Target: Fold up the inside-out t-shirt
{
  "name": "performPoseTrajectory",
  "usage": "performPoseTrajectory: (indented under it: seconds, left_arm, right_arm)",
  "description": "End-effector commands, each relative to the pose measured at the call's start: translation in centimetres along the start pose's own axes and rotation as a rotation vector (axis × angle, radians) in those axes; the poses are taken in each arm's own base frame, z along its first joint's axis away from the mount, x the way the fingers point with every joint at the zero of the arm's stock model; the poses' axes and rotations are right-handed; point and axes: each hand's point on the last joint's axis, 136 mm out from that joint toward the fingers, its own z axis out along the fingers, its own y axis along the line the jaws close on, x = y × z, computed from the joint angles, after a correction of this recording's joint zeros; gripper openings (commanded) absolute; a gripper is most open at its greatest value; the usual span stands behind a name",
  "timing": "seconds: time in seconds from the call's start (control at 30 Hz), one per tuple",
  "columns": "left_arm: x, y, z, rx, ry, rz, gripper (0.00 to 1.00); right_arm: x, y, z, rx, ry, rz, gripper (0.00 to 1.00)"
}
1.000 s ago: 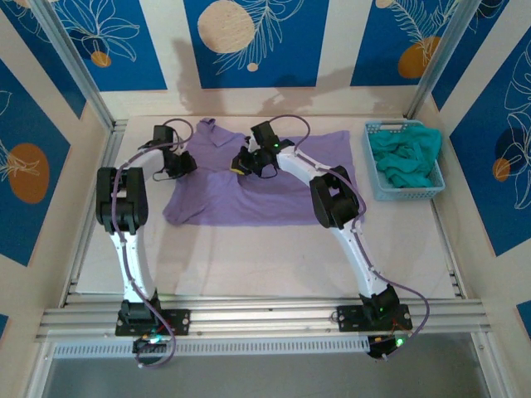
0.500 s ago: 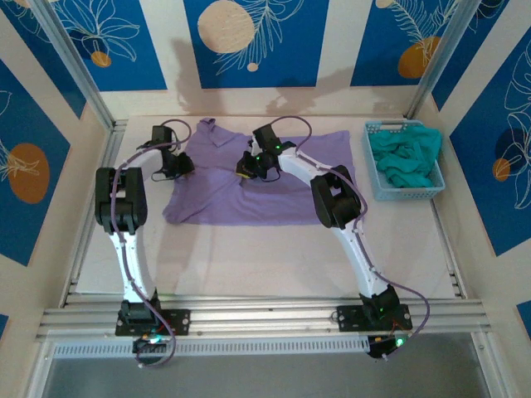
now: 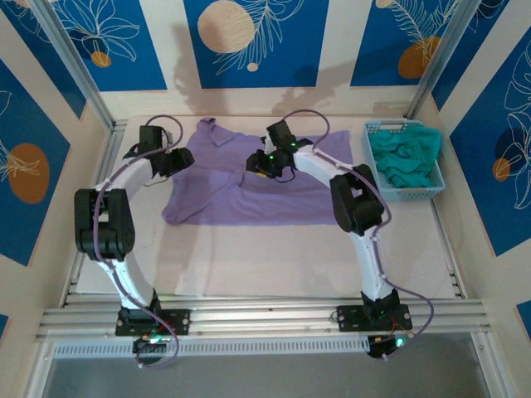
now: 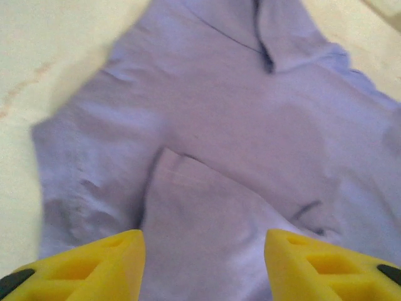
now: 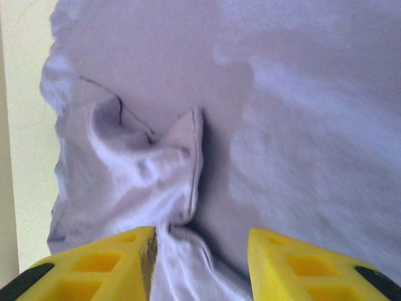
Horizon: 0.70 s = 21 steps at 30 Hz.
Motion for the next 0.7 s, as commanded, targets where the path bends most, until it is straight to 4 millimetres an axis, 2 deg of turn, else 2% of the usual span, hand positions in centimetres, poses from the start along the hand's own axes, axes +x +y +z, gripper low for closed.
performPoseTrajectory:
  seconds: [0.0, 0.13, 0.23, 0.33, 0.47, 0.57, 0.67]
  left_arm:
    - [1.7, -4.4, 1.2, 0.162, 0.036, 0.027, 0.53]
    - [3.0, -7.1, 3.9, 0.184, 0.103, 0.087, 0.53]
    - [4.1, -8.0, 6.2, 0.192, 0.150, 0.092, 0.53]
    - [5.5, -7.8, 8.5, 0.182, 0.205, 0.079, 0.53]
    - [6.8, -6.0, 10.7, 0.125, 0.253, 0.054, 0.53]
    - [5.9, -6.4, 10.3, 0.130, 0.248, 0.064, 0.53]
    - [4.2, -8.0, 7.8, 0.160, 0.200, 0.095, 0.54]
  right_arm:
    - [-0.4, -0.1, -3.6, -0.010, -0.060, -0.060, 0.44]
    - [1.2, -1.2, -5.0, 0.005, -0.057, -0.068, 0.45]
    - [2.2, -1.9, -5.5, 0.027, -0.050, -0.066, 0.46]
    - [3.1, -2.9, -6.3, 0.057, -0.043, -0.063, 0.46]
    - [3.9, -4.6, -8.3, 0.113, -0.056, -0.062, 0.47]
    - [4.6, -6.0, -10.5, 0.181, -0.079, -0.081, 0.48]
    - [5.3, -8.2, -13.1, 0.290, -0.109, -0.096, 0.51]
